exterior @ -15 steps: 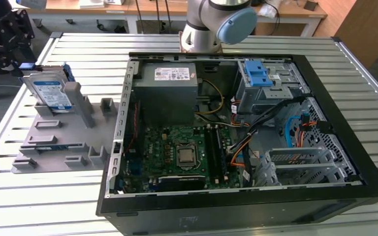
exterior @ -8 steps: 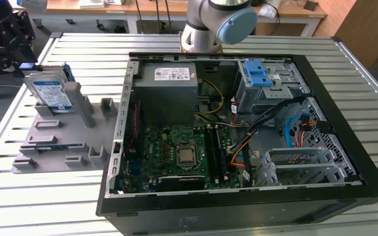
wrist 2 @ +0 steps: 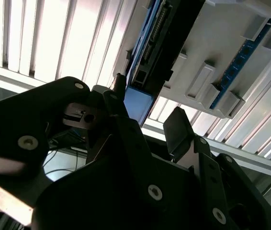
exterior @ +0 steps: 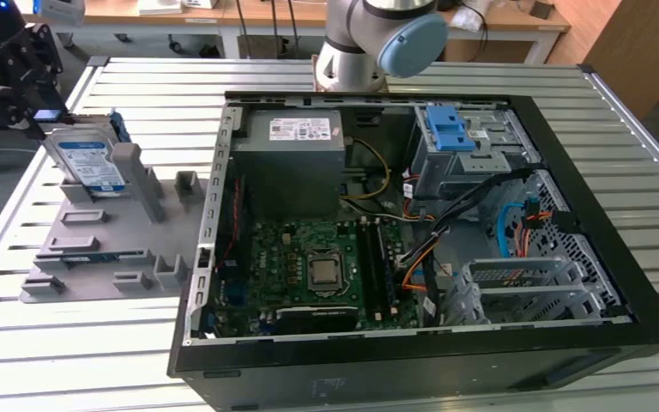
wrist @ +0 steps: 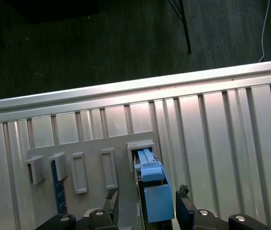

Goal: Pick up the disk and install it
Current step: 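Pick up the disk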

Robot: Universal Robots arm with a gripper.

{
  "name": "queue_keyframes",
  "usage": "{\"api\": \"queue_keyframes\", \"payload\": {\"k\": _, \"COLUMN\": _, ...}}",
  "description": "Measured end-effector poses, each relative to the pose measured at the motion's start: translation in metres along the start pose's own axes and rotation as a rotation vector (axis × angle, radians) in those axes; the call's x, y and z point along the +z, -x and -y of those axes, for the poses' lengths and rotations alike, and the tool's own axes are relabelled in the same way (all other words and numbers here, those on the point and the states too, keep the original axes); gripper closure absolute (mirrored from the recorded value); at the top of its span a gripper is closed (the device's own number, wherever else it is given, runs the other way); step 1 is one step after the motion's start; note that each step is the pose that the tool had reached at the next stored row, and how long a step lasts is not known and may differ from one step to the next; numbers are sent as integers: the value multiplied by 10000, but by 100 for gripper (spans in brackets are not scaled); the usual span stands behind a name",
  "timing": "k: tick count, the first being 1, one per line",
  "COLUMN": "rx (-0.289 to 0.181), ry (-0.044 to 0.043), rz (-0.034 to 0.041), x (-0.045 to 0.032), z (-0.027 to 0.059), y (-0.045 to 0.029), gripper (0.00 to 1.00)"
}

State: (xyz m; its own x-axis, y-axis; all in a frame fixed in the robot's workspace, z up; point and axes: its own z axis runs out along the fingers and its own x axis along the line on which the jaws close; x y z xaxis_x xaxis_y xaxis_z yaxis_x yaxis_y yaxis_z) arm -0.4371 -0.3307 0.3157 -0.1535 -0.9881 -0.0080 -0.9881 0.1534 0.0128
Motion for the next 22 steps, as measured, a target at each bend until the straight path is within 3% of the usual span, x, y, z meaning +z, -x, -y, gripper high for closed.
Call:
{"api": "queue_keyframes", "payload": {"k": 7, "rx": -11, "ry": -1, "rz": 0, "x": 13, "z": 0, "y": 0, "gripper": 41}}
{"api": "queue_keyframes", "payload": {"k": 11, "rx": -343, "ry": -5, "rz": -4, "x": 38, "z": -2, "y": 0, "gripper": 41}}
{"api": "queue_keyframes", "payload": {"k": 19, "rx": -376, "ry": -107, "rz": 9, "x": 93, "z": -51, "y": 21, "gripper": 43}}
{"api": "queue_keyframes", "payload": {"k": 20, "rx": -383, "ry": -118, "rz": 10, "x": 99, "z": -60, "y": 23, "gripper": 50}}
{"api": "queue_keyframes", "payload": {"k": 22, "rx": -449, "ry": -136, "rz": 14, "x": 114, "z": -70, "y": 22, "gripper": 50}}
